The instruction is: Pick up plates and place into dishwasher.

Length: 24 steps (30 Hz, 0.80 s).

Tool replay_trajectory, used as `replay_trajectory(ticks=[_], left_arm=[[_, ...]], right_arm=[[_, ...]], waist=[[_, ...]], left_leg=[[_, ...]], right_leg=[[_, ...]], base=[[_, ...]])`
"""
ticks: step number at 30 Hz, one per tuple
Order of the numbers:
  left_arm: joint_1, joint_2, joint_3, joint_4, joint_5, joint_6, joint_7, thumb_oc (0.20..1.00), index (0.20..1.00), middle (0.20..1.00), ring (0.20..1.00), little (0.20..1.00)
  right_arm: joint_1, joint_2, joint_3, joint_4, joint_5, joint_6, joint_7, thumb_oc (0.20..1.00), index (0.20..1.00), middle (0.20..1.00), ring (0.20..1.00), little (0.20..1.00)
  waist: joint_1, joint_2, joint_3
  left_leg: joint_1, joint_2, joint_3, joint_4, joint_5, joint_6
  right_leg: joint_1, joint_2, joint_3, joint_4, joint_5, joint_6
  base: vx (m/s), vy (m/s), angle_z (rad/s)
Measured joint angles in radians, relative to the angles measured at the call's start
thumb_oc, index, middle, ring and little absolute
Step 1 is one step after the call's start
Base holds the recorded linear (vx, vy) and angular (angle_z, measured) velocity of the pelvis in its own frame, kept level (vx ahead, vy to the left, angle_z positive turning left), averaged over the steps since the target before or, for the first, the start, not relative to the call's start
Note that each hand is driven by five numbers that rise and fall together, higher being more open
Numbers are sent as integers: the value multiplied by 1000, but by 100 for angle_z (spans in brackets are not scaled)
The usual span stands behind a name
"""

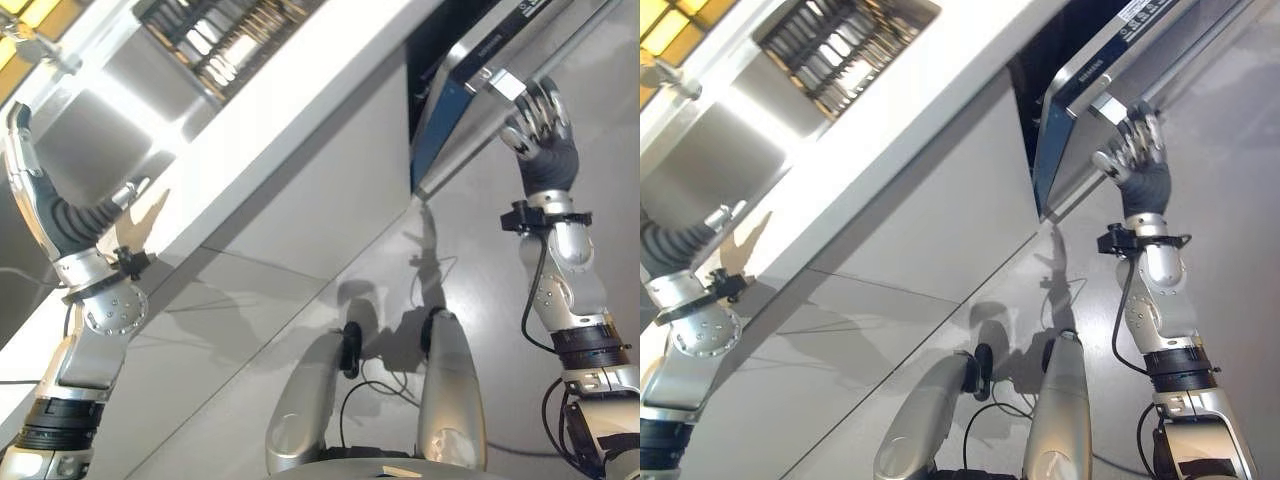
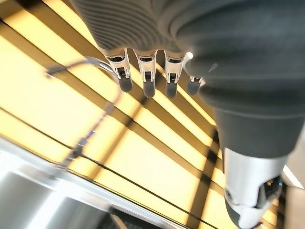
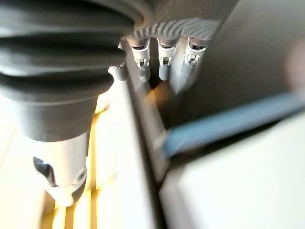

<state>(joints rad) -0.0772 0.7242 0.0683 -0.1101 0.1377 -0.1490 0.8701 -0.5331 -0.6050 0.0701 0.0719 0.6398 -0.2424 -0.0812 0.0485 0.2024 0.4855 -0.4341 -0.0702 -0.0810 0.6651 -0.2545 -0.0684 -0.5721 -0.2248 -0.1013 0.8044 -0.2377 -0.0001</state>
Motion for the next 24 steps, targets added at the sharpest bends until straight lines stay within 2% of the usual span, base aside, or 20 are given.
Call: replay_trajectory(ticks=[3,5,8,11,15,17,19,20,22,24], left_arm=[[-5,1,1,0,-4,-2,-19,1000,1000,1000,1000,1000],[1,10,4,6,-10,-2,-28,1000,1000,1000,1000,1000],[-11,10,1,17,-17,-2,-63,1000,1000,1000,1000,1000],[-19,11,-1,18,-16,-2,-87,1000,1000,1000,1000,1000],[-20,6,-8,18,-16,-3,-109,1000,1000,1000,1000,1000],[-10,-10,-8,18,-16,-3,-115,1000,1000,1000,1000,1000],[2,-22,-7,16,-15,-3,-128,1000,1000,1000,1000,1000],[6,-31,-7,16,-15,-3,-135,1000,1000,1000,1000,1000],[25,-50,-8,15,-40,-7,-149,1000,1000,1000,1000,1000],[30,-65,-9,15,-78,-19,-174,1000,1000,1000,1000,1000]], right_arm=[[-55,17,22,0,-13,-7,-16,1000,1000,1000,1000,1000],[-31,55,3,13,-19,-27,-61,1000,1000,1000,1000,1000],[-16,104,30,20,-22,-26,-76,1000,1000,1000,1000,1000],[32,155,34,-3,-40,-25,-107,1000,1000,1000,1000,1000],[132,166,33,-74,-92,22,-192,1000,1000,1000,1000,1000],[208,180,33,-126,-117,64,-272,1000,1000,1000,1000,1000],[286,211,24,-172,-143,103,-359,1000,1000,1000,1000,1000],[322,220,23,-201,-162,115,-388,1000,1000,1000,1000,1000],[366,226,30,-270,-205,139,-402,1000,1000,1000,1000,1000],[374,221,40,-314,-238,139,-397,1000,1000,1000,1000,1000]], waist=[[52,-35,-12],[67,-74,-30],[66,-133,-60],[61,-176,-108],[46,-183,-132],[47,-182,-144],[17,-186,-156],[16,-186,-157],[12,-186,-158],[-9,-186,-162]], left_leg=[[47,11,-25,-49,20,-12],[75,19,-34,-81,32,-14],[113,29,-32,-115,36,-10],[155,34,-29,-162,42,5],[202,37,-4,-194,48,17],[220,32,15,-201,51,24],[235,31,45,-203,53,39],[246,27,60,-207,56,48],[283,12,82,-239,64,63],[305,0,82,-265,72,76]], right_leg=[[58,-7,-48,-25,-12,-12],[97,-3,-64,-50,-14,-13],[147,7,-70,-90,-9,-8],[195,15,-71,-143,4,4],[254,18,-55,-201,24,29],[276,16,-37,-220,33,42],[292,18,-1,-249,42,60],[300,17,16,-265,50,72],[320,14,53,-301,75,91],[348,8,65,-340,96,105]], base=[[39,-77,42],[35,-49,33],[16,9,3],[11,73,3],[-51,136,3],[-74,152,-8],[-84,177,3],[-94,191,-15],[-81,148,-38],[-81,136,-18]])
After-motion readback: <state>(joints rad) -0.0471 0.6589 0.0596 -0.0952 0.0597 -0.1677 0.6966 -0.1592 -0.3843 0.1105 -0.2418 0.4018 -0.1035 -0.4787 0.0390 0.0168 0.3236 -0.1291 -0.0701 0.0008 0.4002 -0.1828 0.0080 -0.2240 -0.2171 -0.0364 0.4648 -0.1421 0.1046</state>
